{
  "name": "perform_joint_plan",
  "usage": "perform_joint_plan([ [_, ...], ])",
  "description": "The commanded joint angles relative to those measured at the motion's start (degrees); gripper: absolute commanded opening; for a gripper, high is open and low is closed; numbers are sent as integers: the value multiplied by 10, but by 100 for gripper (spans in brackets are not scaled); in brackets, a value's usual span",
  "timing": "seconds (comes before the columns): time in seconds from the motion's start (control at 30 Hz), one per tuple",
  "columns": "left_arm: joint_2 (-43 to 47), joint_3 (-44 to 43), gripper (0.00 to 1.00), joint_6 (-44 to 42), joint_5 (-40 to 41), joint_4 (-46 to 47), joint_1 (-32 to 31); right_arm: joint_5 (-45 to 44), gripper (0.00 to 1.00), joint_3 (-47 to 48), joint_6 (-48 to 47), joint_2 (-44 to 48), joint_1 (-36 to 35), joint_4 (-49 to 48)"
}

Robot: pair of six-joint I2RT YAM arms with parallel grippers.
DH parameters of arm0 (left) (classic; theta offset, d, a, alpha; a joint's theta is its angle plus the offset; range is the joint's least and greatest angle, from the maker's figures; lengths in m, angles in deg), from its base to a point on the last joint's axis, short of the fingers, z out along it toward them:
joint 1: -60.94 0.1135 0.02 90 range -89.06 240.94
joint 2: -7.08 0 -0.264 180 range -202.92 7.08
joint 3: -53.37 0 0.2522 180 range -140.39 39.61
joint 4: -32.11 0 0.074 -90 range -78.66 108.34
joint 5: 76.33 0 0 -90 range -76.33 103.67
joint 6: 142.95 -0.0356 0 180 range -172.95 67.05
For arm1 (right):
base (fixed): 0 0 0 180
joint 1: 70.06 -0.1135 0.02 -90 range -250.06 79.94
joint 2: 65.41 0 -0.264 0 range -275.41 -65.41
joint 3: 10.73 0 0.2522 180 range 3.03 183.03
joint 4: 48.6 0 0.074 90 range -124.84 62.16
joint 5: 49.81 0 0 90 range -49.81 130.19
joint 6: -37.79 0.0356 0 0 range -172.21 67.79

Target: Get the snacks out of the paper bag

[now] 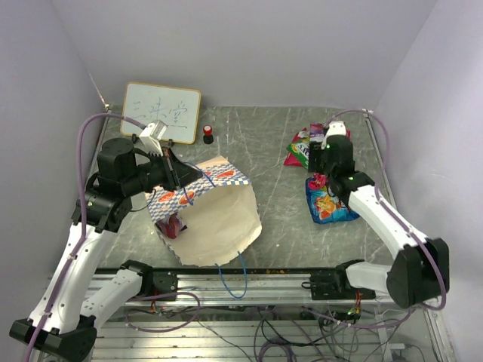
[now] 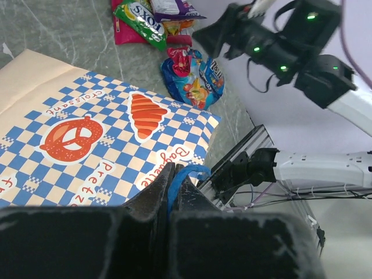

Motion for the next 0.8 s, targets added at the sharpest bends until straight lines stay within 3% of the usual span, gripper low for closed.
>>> perform_joint_plan([
  [0.0,3,-15,7,-14,13,-10,-3,108,62,56,-20,58,0,25],
  [0.17,2,4,7,13,8,15,-3,280,62,39,14,107,-56,-11],
  [0.43,8,25,7,75,-9,68,-3,294,61,-37,-11,180,-323,-163],
  [0.53,7,16,7,85,3,52,-3,289,61,-56,-35,163,-411,-210],
  [0.77,16,25,7,143,25,48,-3,252,60,-68,-161,78,-530,-316],
])
